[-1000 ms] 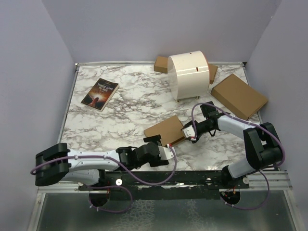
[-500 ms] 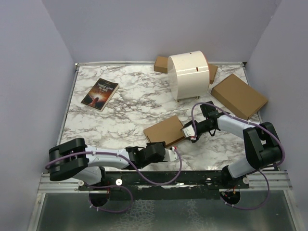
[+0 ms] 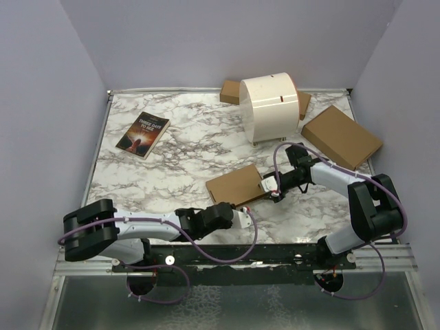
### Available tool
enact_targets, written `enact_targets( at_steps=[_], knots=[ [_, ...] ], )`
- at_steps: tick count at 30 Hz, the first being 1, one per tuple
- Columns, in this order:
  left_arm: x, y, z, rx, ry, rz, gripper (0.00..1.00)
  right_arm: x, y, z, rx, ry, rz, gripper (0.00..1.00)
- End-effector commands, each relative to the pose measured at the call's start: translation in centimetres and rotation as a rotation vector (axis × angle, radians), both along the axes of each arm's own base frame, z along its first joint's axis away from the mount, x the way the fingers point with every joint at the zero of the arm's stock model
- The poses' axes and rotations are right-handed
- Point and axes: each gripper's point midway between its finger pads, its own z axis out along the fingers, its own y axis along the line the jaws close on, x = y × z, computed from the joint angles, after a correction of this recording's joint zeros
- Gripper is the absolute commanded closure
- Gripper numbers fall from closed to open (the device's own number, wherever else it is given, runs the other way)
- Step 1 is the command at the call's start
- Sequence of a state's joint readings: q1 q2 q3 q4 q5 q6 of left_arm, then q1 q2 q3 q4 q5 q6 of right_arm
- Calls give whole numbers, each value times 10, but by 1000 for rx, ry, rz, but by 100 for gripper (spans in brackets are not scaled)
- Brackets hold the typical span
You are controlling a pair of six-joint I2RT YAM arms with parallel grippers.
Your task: Fold the paper box
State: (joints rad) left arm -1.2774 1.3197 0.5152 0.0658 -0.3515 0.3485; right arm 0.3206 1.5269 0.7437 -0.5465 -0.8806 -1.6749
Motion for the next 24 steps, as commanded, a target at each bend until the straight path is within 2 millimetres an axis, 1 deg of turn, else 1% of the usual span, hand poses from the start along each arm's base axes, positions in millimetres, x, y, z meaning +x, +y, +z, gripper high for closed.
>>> enact_targets(
  at_steps=[1, 4, 7, 9, 10, 11, 14, 19, 22, 24],
  knots=[
    [-4, -6, 14, -72, 19, -17, 68, -15, 8, 19, 45, 146, -15, 45],
    [-7, -11, 31, -141, 18, -33, 53, -14, 8, 30, 53, 122, -14, 36],
    [-11, -12, 47, -224, 11, -58, 33, -13, 5, 39, 58, 82, -16, 30],
    [-11, -11, 53, -274, -6, -59, 19, -9, 1, 38, 38, 55, -27, 30],
    [-10, -11, 57, -301, -20, -54, 14, -8, -3, 33, 20, 44, -34, 30],
    [-9, -10, 56, -306, -30, -51, 11, -7, -5, 29, 4, 35, -40, 30],
    [-5, -8, 43, -259, -42, -43, 9, -6, -10, 16, -25, 21, -45, 30],
    [0, -8, 14, -132, -41, -46, 11, 0, -16, 0, -68, -7, -57, 32],
    [2, -8, 1, -83, -41, -46, 16, 4, -18, -6, -80, -33, -64, 34],
    [2, -8, -3, -69, -37, -51, 23, 5, -19, -9, -83, -48, -66, 38]
  ],
)
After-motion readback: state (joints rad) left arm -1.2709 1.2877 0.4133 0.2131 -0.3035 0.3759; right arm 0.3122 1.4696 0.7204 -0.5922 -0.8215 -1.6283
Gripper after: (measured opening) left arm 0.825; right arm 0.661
